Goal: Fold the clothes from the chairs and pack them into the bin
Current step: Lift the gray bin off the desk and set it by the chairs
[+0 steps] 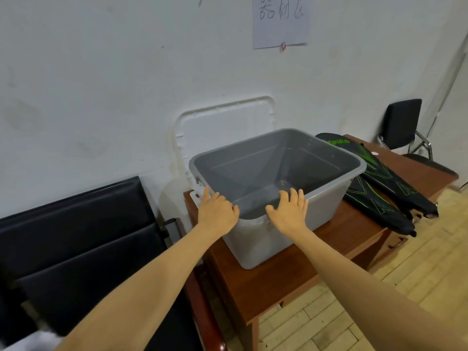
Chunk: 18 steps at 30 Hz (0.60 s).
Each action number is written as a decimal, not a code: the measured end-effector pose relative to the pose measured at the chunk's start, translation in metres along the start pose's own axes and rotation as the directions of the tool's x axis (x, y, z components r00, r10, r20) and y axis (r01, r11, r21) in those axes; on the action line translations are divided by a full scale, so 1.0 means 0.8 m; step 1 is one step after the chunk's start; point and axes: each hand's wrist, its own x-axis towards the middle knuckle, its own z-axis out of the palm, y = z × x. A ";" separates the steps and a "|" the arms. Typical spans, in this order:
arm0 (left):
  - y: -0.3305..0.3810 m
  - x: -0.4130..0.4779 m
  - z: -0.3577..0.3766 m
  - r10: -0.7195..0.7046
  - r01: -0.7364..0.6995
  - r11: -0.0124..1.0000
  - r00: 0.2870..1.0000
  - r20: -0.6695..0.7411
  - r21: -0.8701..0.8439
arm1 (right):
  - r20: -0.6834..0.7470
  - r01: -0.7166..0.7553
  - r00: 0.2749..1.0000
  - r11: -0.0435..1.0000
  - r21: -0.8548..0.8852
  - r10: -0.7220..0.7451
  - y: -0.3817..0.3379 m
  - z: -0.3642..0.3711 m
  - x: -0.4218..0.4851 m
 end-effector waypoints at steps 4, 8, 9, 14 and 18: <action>0.038 -0.025 -0.026 -0.016 0.018 0.993 1.000 -0.022 0.115 | -0.005 0.010 1.000 1.000 0.010 -0.010 0.024 -0.018 -0.020; 0.073 -0.026 -0.049 -0.076 0.076 0.996 0.997 -0.010 0.036 | -0.016 0.002 1.000 0.999 0.036 -0.001 0.056 -0.040 -0.042; 0.074 -0.021 -0.052 -0.108 0.109 0.994 0.994 0.014 -0.004 | -0.018 -0.002 1.000 0.999 0.053 0.003 0.062 -0.043 -0.045; 0.029 0.017 -0.043 -0.221 0.231 0.970 0.967 0.124 -0.073 | -0.033 -0.067 0.997 0.993 0.095 0.070 0.074 -0.053 -0.051; -0.010 0.045 -0.028 -0.312 0.321 0.946 0.938 0.152 -0.036 | -0.022 -0.132 0.991 0.984 0.116 0.135 0.066 -0.045 -0.043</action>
